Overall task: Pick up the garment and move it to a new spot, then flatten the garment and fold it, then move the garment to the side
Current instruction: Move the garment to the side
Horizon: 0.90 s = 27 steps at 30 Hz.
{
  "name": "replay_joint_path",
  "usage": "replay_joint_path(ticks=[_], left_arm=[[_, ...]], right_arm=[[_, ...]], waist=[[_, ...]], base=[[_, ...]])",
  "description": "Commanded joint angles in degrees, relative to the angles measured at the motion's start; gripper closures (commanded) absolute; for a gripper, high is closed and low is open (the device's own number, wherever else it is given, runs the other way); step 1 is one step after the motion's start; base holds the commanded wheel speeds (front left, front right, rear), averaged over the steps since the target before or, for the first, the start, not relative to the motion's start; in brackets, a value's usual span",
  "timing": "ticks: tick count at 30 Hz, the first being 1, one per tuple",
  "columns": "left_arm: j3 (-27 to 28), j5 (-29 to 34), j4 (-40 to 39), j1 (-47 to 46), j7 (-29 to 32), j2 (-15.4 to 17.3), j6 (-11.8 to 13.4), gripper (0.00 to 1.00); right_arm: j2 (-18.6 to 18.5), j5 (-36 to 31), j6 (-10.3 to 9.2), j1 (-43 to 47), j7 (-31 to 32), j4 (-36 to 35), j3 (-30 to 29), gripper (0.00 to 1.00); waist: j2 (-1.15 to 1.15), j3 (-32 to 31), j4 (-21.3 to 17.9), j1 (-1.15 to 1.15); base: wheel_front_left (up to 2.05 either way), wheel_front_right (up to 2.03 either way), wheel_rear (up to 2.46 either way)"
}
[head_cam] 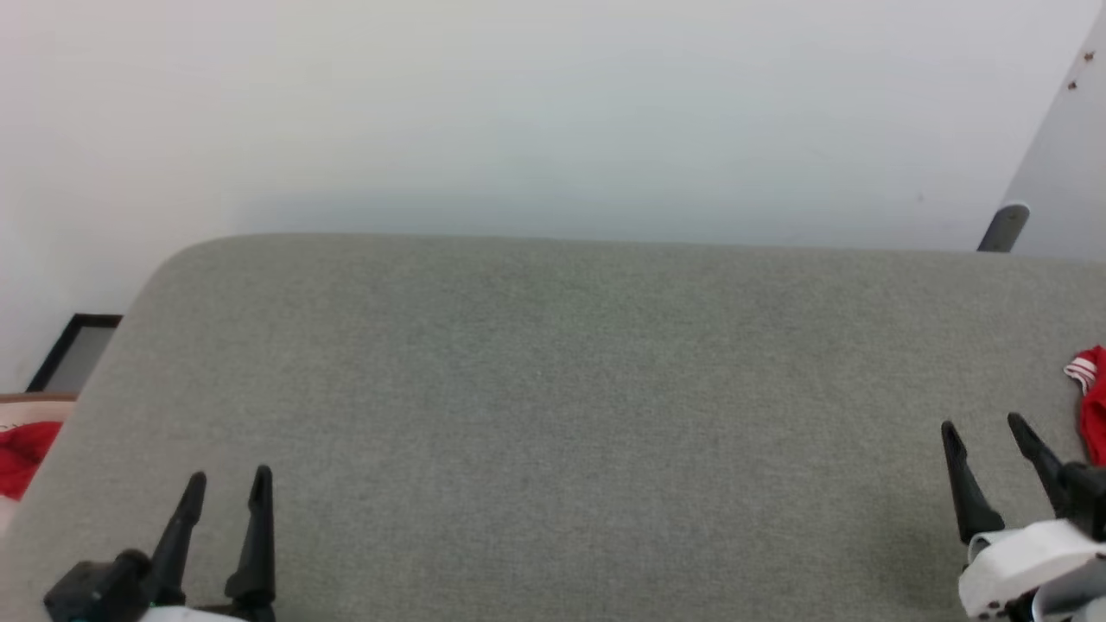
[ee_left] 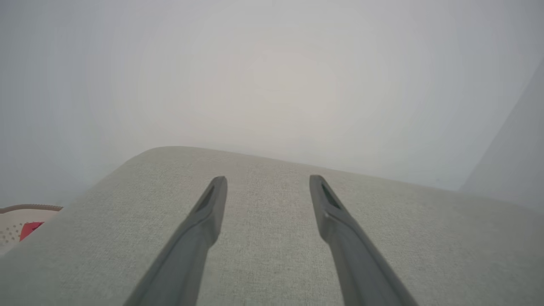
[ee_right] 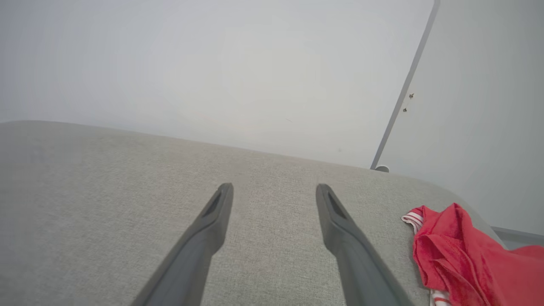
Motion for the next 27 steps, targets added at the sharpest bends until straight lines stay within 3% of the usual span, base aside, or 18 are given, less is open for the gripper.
replay_joint_path(ticks=[1, 12, 27], left_arm=[[0.49, 0.78, -0.47, 0.91, -0.04, -0.09, -0.17, 0.00], [2.30, 2.52, -1.02, 4.34, -0.04, -1.30, -0.97, 0.00], [0.41, 1.26, -2.05, 5.29, -0.04, 0.14, -1.17, 0.00]], right_arm=[[0.58, -0.22, -0.06, 1.37, -0.25, -1.18, -1.05, 0.00], [6.85, -4.27, -0.06, 12.43, -0.25, -11.26, -5.93, 0.00], [10.76, -6.72, -0.06, 17.73, -0.25, -16.74, -8.60, 0.00]], waist=[[0.00, -0.65, 0.57, 0.00], [0.00, -1.63, 1.15, 0.00], [0.00, -1.46, -0.12, 0.00]], base=[[0.00, 0.00, 0.00], [0.00, 0.00, 0.00], [0.00, 0.00, 0.00]])
